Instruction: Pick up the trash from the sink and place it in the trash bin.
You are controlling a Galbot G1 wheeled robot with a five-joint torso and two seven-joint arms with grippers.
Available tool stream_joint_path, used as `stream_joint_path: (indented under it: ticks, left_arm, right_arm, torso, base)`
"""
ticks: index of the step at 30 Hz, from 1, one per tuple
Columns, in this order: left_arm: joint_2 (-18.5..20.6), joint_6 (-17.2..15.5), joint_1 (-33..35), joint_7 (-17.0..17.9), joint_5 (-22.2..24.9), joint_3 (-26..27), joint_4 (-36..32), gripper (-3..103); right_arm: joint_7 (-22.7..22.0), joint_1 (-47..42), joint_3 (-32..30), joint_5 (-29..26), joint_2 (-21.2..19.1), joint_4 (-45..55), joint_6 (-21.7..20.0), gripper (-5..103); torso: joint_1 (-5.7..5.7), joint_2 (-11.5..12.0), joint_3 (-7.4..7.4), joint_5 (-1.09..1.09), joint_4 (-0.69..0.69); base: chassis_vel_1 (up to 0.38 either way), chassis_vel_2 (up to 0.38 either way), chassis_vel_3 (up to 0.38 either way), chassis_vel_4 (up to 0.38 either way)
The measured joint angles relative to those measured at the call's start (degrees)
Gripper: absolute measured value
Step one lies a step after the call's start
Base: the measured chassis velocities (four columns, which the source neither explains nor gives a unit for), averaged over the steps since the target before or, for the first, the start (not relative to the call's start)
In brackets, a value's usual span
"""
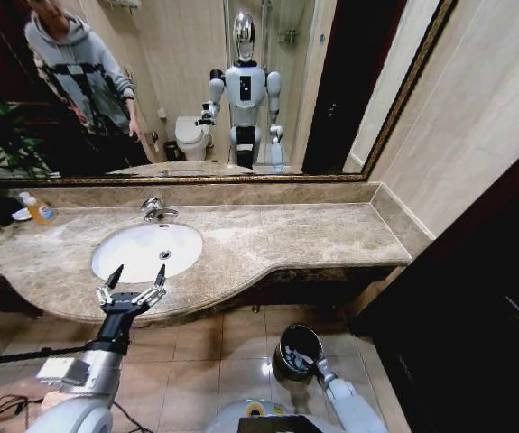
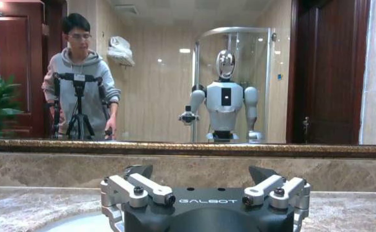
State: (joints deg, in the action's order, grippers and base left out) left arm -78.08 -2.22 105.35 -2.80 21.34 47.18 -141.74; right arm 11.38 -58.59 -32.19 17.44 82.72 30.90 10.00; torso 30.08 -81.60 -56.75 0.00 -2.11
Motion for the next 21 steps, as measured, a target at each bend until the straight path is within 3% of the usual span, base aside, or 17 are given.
stream_joint_path:
  ticks: [2,9,13,15,21]
  left_arm:
    - [0.0,0.0,0.0,0.0,0.0,0.0,0.0,100]
    - [0.0,0.0,0.0,0.0,0.0,0.0,0.0,100]
    - [0.0,0.0,0.0,0.0,0.0,0.0,0.0,100]
    - [0.0,0.0,0.0,0.0,0.0,0.0,0.0,100]
    - [0.0,0.0,0.0,0.0,0.0,0.0,0.0,100]
  right_arm:
    - [0.0,-0.2,0.0,-0.2,0.0,0.4,0.0,49]
    - [0.3,-3.2,0.1,-3.9,-1.1,6.8,-0.9,82]
    - [0.4,-4.8,0.2,-5.9,-1.6,10.2,-1.3,87]
    - [0.4,-7.0,0.2,-9.2,-2.3,15.4,-2.2,99]
    - [1.4,-12.6,-1.3,-14.7,-4.0,29.1,-3.5,100]
  torso:
    - [0.00,0.0,0.00,0.00,0.00]
    - [0.00,0.0,0.00,0.00,0.00]
    - [0.00,0.0,0.00,0.00,0.00]
    - [0.00,0.0,0.00,0.01,0.00]
    - [0.00,0.0,0.00,-0.01,0.00]
  base:
    - [0.000,0.000,0.000,0.000]
    - [0.000,0.000,0.000,0.000]
    - [0.000,0.000,0.000,0.000]
    - [0.000,0.000,0.000,0.000]
    - [0.000,0.000,0.000,0.000]
